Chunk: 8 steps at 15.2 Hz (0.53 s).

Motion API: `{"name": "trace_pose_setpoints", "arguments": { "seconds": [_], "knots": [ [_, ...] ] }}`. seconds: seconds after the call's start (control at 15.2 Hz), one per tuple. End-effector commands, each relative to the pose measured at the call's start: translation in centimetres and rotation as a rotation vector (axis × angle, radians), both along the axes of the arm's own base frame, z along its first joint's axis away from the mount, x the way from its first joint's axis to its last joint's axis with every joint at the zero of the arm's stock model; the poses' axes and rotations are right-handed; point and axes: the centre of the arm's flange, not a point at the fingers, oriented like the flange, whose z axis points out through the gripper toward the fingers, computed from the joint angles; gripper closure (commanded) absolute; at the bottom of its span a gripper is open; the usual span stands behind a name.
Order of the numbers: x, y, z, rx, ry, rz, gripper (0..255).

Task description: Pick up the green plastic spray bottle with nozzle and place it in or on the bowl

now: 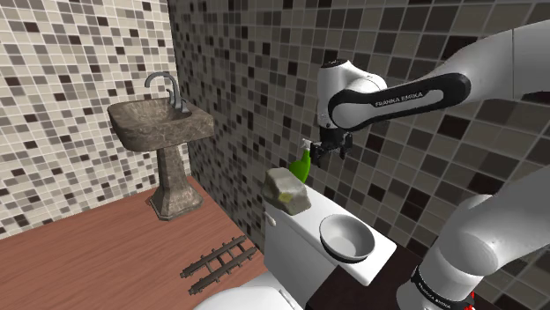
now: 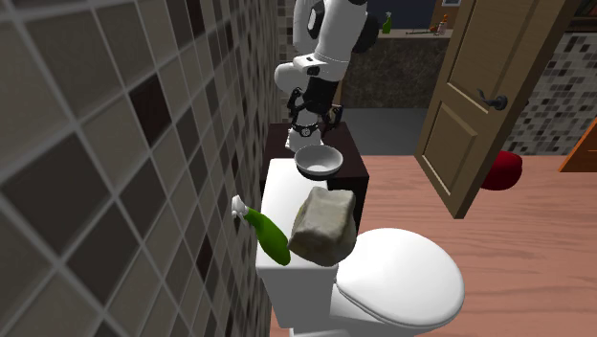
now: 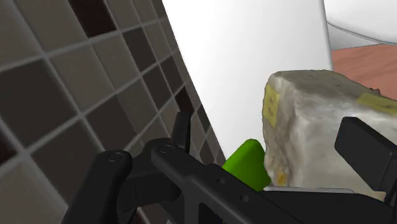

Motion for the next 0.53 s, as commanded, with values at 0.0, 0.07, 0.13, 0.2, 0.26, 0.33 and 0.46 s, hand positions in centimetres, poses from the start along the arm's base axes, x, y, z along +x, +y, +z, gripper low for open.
{"name": "trace_pose_setpoints", "arguments": {
  "seconds": [0.0,0.07,0.13,0.2,0.26,0.33,0.46],
  "knots": [
    [2.1,0.1,-1.4,-0.028,-0.029,-0.072,0],
    [3.2,-0.1,-2.0,-0.042,-0.042,-0.107,0],
    [4.3,-0.3,-2.7,-0.056,-0.055,-0.141,0],
    [5.4,-0.5,-3.3,-0.07,-0.068,-0.176,0],
    [6.5,-0.8,-3.9,-0.084,-0.08,-0.21,0],
    [7.6,-1.1,-4.5,-0.098,-0.093,-0.245,0],
    [9.7,-1.9,-5.7,-0.127,-0.119,-0.313,0]
  ]
}}
